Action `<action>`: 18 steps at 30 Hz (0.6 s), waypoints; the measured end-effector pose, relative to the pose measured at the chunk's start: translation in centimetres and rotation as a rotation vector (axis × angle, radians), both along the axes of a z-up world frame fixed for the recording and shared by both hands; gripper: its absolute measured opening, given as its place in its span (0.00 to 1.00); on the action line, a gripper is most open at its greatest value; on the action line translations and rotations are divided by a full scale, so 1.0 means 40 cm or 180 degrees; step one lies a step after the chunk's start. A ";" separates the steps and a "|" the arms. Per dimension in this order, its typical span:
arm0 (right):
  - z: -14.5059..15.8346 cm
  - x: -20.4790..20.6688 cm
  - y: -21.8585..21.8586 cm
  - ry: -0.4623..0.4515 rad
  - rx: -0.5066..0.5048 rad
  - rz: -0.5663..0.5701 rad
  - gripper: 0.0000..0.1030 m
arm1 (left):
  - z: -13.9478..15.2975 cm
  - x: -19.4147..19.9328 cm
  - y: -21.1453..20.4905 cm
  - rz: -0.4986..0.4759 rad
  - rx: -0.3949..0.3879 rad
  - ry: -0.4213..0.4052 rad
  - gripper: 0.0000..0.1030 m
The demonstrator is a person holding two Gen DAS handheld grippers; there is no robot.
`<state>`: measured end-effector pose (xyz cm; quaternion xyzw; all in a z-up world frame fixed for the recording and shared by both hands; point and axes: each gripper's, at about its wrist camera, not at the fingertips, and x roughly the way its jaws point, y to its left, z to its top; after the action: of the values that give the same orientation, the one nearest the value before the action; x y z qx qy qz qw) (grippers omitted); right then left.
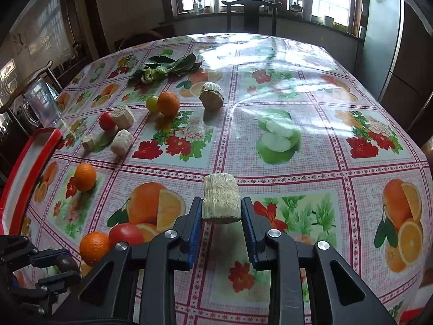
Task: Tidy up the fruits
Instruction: 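Grasp the dark plum with the left gripper while the right grasps the bread cube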
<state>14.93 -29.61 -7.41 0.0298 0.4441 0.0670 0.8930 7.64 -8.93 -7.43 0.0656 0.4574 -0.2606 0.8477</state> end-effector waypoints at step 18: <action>0.123 -0.197 0.162 -0.0167 0.0368 0.0390 0.28 | 0.065 -0.094 0.178 0.0369 -0.0214 -0.0115 0.21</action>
<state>7.03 -23.14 -2.49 0.0524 0.4169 0.1478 0.8953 3.89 -1.82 -4.83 0.0152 0.4360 -0.2250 0.8712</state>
